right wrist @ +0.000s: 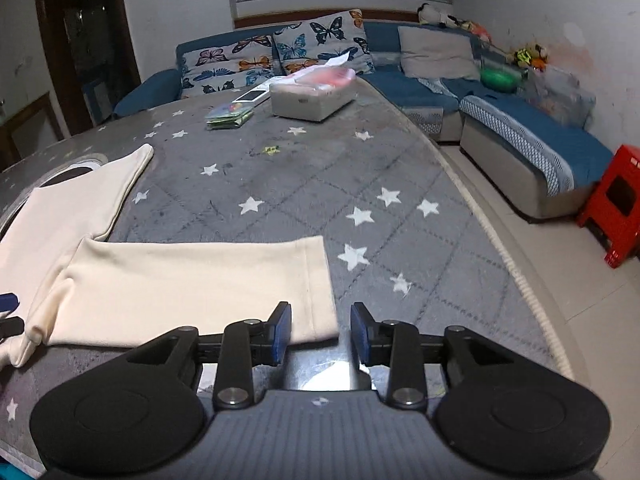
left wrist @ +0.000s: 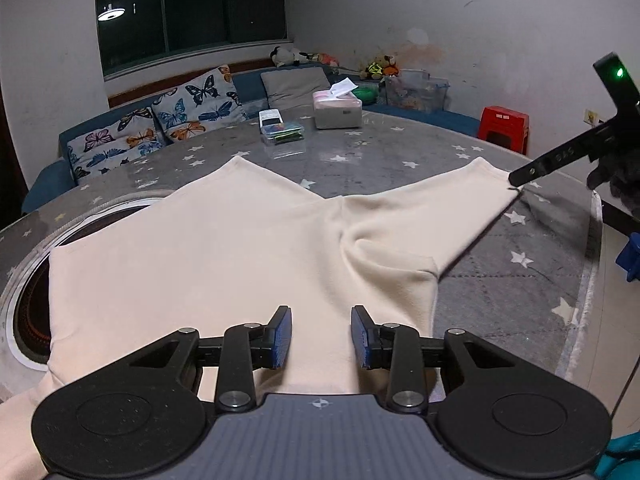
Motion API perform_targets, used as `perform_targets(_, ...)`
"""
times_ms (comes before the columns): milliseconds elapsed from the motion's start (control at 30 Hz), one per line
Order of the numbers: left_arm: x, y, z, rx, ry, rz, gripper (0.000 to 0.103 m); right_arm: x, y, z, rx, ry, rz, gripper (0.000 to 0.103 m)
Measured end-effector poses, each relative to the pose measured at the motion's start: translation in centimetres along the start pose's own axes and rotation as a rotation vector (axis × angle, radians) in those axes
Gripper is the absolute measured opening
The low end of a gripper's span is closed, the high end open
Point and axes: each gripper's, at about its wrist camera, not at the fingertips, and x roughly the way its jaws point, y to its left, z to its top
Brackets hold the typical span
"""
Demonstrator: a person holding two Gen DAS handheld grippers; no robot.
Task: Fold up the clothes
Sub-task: 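Open both tools and lift them off the spread sweatshirt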
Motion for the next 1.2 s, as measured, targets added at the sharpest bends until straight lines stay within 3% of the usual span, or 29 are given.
perform_targets(100,-0.4,-0.5,-0.1,0.011,-0.013,-0.009,0.035,0.4,-0.9,-0.4,0.035,0.000,0.000,0.032)
perform_targets(133,-0.4,-0.6,-0.2,0.015,-0.013,-0.012,0.035,0.4,-0.8,-0.5,0.039,-0.003,0.000,0.029)
perform_targets(167,-0.3,-0.7,-0.2,0.018,-0.011,-0.014,0.035,0.2,-0.6,-0.4,0.040,-0.006,-0.001,0.017)
perform_targets(267,-0.1,-1.0,-0.4,0.029,-0.005,-0.021,0.035,0.2,0.6,0.0,-0.009,-0.018,-0.033,0.009)
perform_targets(467,-0.1,-1.3,-0.5,0.061,-0.008,-0.042,0.035,-1.5,2.3,2.4,-0.179,-0.150,-0.183,0.008)
perform_targets(633,-0.1,-1.2,-0.6,0.060,-0.010,-0.051,0.035,1.1,2.0,1.7,-0.191,-0.094,-0.217,0.009)
perform_targets(700,-0.2,-1.2,-0.5,0.064,-0.006,-0.063,0.035,2.0,1.6,1.1,-0.163,-0.073,-0.211,0.010)
perform_targets(800,-0.6,-1.4,0.1,0.076,-0.023,-0.083,0.035,1.8,1.1,1.0,-0.134,-0.060,-0.205,0.021)
perform_targets(933,-0.6,-1.9,1.3,0.078,-0.059,-0.123,0.035,0.4,1.5,2.1,-0.145,-0.094,-0.185,0.021)
perform_targets(1200,1.5,-4.0,1.6,0.062,-0.020,-0.202,0.035,2.2,4.3,4.2,-0.143,-0.081,0.017,0.024)
